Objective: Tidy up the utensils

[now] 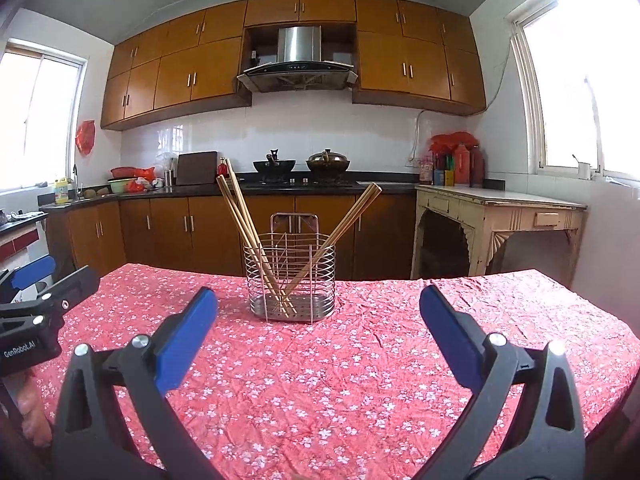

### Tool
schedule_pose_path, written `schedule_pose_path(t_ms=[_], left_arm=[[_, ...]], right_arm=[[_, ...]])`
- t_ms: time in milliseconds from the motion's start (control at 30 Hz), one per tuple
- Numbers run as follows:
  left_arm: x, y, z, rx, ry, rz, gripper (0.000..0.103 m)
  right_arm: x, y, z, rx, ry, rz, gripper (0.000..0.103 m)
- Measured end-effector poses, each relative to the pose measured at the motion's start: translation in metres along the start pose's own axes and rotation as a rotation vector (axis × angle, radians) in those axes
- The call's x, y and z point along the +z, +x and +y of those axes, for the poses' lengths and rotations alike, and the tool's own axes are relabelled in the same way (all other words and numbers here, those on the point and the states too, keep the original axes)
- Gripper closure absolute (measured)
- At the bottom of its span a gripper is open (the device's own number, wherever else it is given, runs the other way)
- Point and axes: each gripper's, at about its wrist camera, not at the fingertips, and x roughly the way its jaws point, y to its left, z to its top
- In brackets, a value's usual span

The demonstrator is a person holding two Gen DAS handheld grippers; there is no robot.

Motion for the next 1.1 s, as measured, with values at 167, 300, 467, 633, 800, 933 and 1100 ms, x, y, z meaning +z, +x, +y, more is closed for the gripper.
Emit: schedule_pose_path(t_ms=[167, 300, 467, 633, 800, 933, 1100], left_arm=[[0.000, -0.003, 0.002, -0.004, -0.010, -0.015, 0.002], [0.001, -0.003, -0.001, -0.003, 0.004, -0.020, 0.002], [0.003, -0.006, -0.005, 0.001, 0.015, -0.034, 0.002], [0.004, -0.006, -0.004, -0.005, 0.007, -0.041, 0.002], [0.003, -0.008, -0.006, -0.004, 0.015, -0.050, 0.002], [0.003, -0.008, -0.008, -0.007, 0.017, -0.051, 0.002], [0.003, -0.008, -0.009, -0.007, 0.018, -0.050, 0.002]], right_arm=[[-0.002, -0.002, -0.003, 0.009, 0.013, -0.014, 0.004], [-0.003, -0.002, -0.004, 0.013, 0.015, -0.014, 0.004], [-0.002, -0.003, -0.005, 0.016, 0.015, -0.021, 0.004], [-0.003, -0.006, -0.006, 0.021, 0.012, -0.033, 0.004], [-0.004, -0.010, -0.004, 0.016, -0.005, -0.050, 0.004], [-0.003, -0.011, -0.005, 0.019, 0.002, -0.051, 0.004], [-0.003, -0.011, -0.005, 0.019, 0.002, -0.051, 0.004]])
